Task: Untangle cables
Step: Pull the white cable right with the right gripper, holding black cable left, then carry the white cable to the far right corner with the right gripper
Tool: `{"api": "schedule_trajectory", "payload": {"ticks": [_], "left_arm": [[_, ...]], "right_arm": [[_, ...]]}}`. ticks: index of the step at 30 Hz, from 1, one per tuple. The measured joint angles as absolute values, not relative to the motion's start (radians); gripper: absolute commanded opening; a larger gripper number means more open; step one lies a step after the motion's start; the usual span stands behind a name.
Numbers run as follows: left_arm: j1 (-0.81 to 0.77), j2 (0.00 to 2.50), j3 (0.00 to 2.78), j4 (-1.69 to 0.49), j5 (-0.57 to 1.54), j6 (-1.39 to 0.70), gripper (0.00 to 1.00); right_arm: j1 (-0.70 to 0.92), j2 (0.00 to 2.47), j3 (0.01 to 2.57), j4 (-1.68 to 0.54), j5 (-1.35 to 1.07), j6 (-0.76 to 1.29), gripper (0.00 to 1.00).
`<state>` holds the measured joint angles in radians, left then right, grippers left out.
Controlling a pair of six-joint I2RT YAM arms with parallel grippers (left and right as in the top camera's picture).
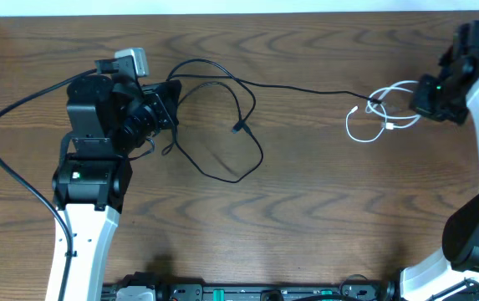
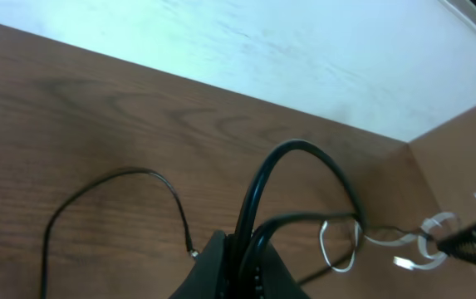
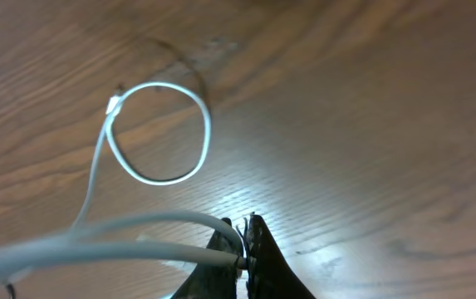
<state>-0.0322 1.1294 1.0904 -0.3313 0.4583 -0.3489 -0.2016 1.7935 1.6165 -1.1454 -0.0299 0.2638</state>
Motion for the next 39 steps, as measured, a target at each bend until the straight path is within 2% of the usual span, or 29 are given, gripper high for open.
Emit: {"api": "schedule_trajectory", "payload": {"ticks": [7, 18, 26, 32, 39], "left_arm": [[0.012, 1.129, 1.09, -0.335, 0.445, -0.39, 0.07], [0.012, 1.131, 1.09, -0.439, 0.452, -0.397, 0.08], [0.007, 1.172, 1.09, -0.475, 0.579, -0.397, 0.07], [-0.072, 1.236, 1.09, -0.491, 0.615, -0.397, 0.07], [-0.236, 1.331, 1.09, -0.467, 0.627, -0.397, 0.07]], "right_arm": [[-0.268, 1.83, 1.581, -1.157, -0.027, 0.264, 0.01], [-0.27, 1.847, 1.556, -1.066, -0.139, 0.241, 0.01], [-0.288, 1.848, 1.794, -0.96, -0.216, 0.237, 0.01], [-0.32, 1.847, 1.988, -0.842, -0.147, 0.253, 0.01], [-0.433, 1.847, 2.029, -0.667, -0.06, 0.26, 0.01]]}}
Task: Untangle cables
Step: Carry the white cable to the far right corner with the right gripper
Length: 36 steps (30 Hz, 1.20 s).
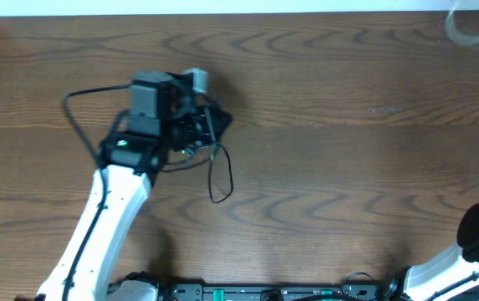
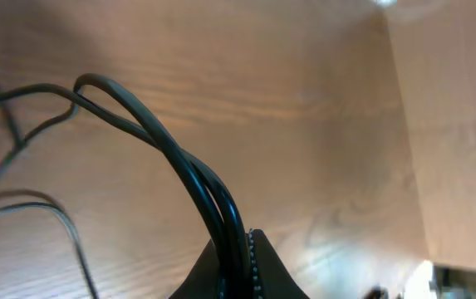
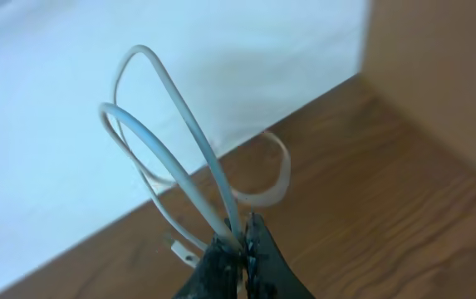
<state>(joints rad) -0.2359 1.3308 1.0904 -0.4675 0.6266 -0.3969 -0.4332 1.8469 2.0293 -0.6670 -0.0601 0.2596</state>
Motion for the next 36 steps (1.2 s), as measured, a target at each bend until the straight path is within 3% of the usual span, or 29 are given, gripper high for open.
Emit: {"api": "schedule_trajectory", "payload": {"ticks": [7, 29, 30, 31, 32, 36], "left_arm": [[-0.342, 1.437, 1.09, -0.415, 0.627, -0.397, 0.07], [-0.519, 1.497, 1.09, -0.242, 0.586, -0.4, 0.07], [-0.522, 1.497, 1.09, -0.241, 0.578, -0.4, 0.07], [-0.525, 1.497, 1.09, -0.239, 0.572, -0.4, 0.08], [-0.527, 1.497, 1.09, -0.237, 0.569, -0.4, 0.07], [-0.531, 1.497, 1.09, -0.236, 0.554, -0.4, 0.08]], "right_arm": [[-0.519, 1.879, 2.032, -0.562, -0.046, 0.275, 0.01], [-0.517, 2.253, 2.035, -0.341, -0.256, 0.524, 0.01], [-0.517, 2.266, 2.035, -0.344, -0.259, 0.528, 0.08], [-0.516, 2.28, 2.035, -0.351, -0.262, 0.533, 0.26], [-0.516, 2.294, 2.035, -0.36, -0.266, 0.539, 0.99], [-0.514, 2.342, 2.035, -0.395, -0.291, 0.541, 0.99]]}}
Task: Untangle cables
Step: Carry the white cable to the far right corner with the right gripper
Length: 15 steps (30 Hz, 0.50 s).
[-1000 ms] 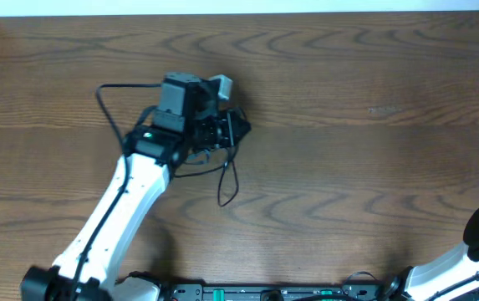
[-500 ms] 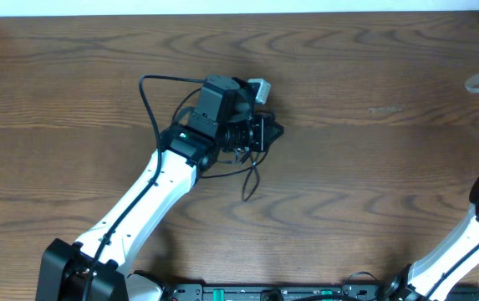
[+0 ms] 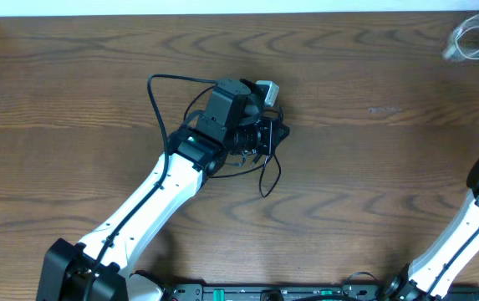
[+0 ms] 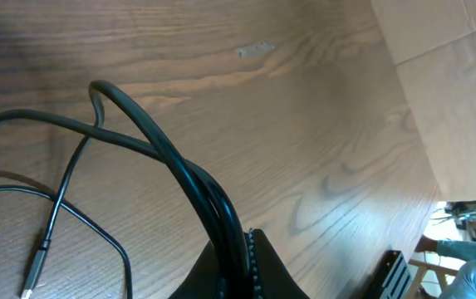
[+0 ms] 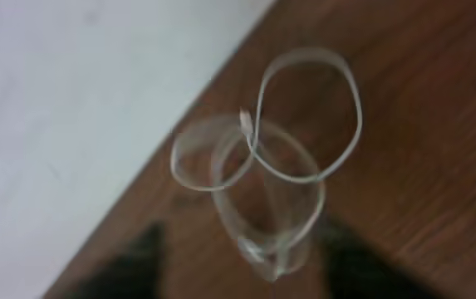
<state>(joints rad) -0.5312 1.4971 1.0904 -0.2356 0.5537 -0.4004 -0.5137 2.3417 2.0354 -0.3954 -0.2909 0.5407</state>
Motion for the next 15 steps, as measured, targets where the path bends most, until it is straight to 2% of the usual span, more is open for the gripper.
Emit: {"api": "schedule_trajectory", "payload": {"ticks": [9, 12, 15], "left_arm": [[-0.531, 1.497, 1.09, -0.233, 0.544, -0.396, 0.08], [-0.531, 1.497, 1.09, -0.234, 0.543, -0.352, 0.22], [-0.531, 1.497, 1.09, -0.235, 0.543, -0.297, 0.29]], "right_arm": [[-0.513, 2.307, 2.035, -0.607, -0.41, 0.459, 0.99], [-0.509, 2.233, 2.034, -0.722, -0.482, 0.389, 0.99], [-0.492, 2.144, 2.034, -0.856, -0.563, 0.313, 0.99]]}}
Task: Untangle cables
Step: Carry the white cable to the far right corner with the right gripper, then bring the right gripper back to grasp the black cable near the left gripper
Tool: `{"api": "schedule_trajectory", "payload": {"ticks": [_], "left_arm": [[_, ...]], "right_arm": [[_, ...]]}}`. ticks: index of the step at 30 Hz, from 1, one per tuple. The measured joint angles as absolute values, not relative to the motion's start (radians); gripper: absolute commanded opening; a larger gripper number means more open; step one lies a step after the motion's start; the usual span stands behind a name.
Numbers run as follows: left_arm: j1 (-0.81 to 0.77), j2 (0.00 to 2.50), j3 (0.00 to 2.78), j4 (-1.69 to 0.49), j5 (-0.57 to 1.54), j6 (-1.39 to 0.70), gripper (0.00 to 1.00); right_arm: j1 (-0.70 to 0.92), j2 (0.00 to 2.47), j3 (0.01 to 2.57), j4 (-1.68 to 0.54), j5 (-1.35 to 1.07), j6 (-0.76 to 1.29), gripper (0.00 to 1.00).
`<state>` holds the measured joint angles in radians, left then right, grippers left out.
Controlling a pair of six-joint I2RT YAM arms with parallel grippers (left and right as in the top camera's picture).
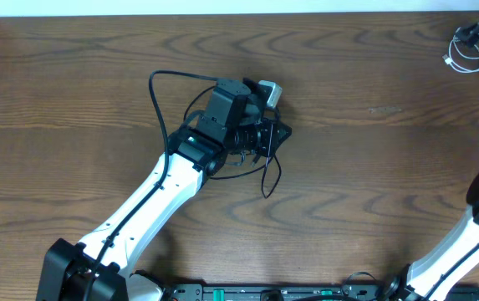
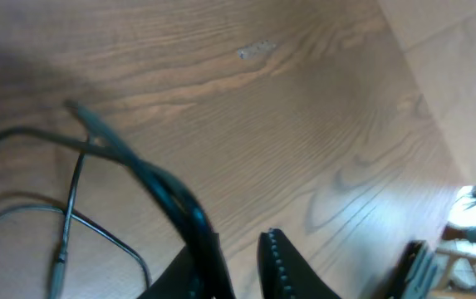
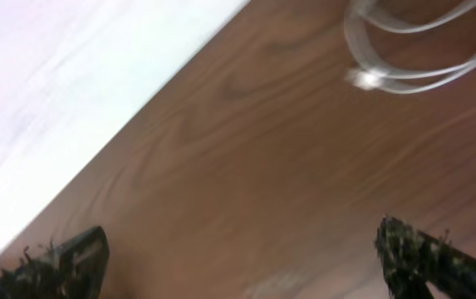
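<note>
The black cable [image 1: 264,177] lies bunched under my left gripper [image 1: 274,134] near the table's middle. In the left wrist view the left gripper [image 2: 239,241] has its jaws slightly apart, and the thick black cable [image 2: 150,174] rests against the left finger. A thinner strand with a plug [image 2: 59,266] lies on the wood beside it. The white cable [image 1: 463,57] sits coiled at the far right corner, beside my right gripper. In the right wrist view the right gripper [image 3: 242,237] is wide open and empty, with the white cable [image 3: 404,75] lying ahead of it.
The wooden table [image 1: 364,184] ends at a white strip [image 1: 222,7] along its far edge. A cardboard wall [image 2: 453,50] stands at the right side. The left arm's own black lead [image 1: 151,84] loops behind its wrist.
My left gripper's jaws have parted; they were shut on the black cable, which now leans on one finger. The right wrist has shifted, so the white coil sits farther up and right in its view.
At first the black and white cables lay spread and linked across the table, each gripper shut on its own. Then they were apart: white held at the far right corner, black bunched at the left. Later the white coil lay released, and now the left jaws are apart too.
</note>
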<state>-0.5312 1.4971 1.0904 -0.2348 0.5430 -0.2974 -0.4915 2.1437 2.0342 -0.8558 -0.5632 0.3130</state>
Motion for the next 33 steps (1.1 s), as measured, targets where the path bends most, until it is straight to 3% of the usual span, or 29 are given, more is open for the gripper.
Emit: {"api": "schedule_trajectory", "payload": {"ticks": [5, 11, 22, 33], "left_arm": [[-0.531, 1.497, 1.09, -0.233, 0.544, -0.233, 0.46], [-0.513, 1.482, 1.09, -0.234, 0.544, -0.204, 0.53], [-0.334, 1.341, 1.093, -0.49, 0.543, -0.176, 0.54], [-0.326, 1.365, 1.093, -0.736, 0.543, -0.099, 0.54]], "right_arm": [[-0.424, 2.051, 2.043, -1.028, -0.696, 0.168, 0.99], [-0.326, 2.056, 2.043, -1.143, -0.754, 0.044, 0.99], [-0.178, 2.056, 2.041, -1.26, -0.623, -0.009, 0.99], [-0.041, 2.057, 1.89, -1.249, -0.512, -0.005, 0.99]]}}
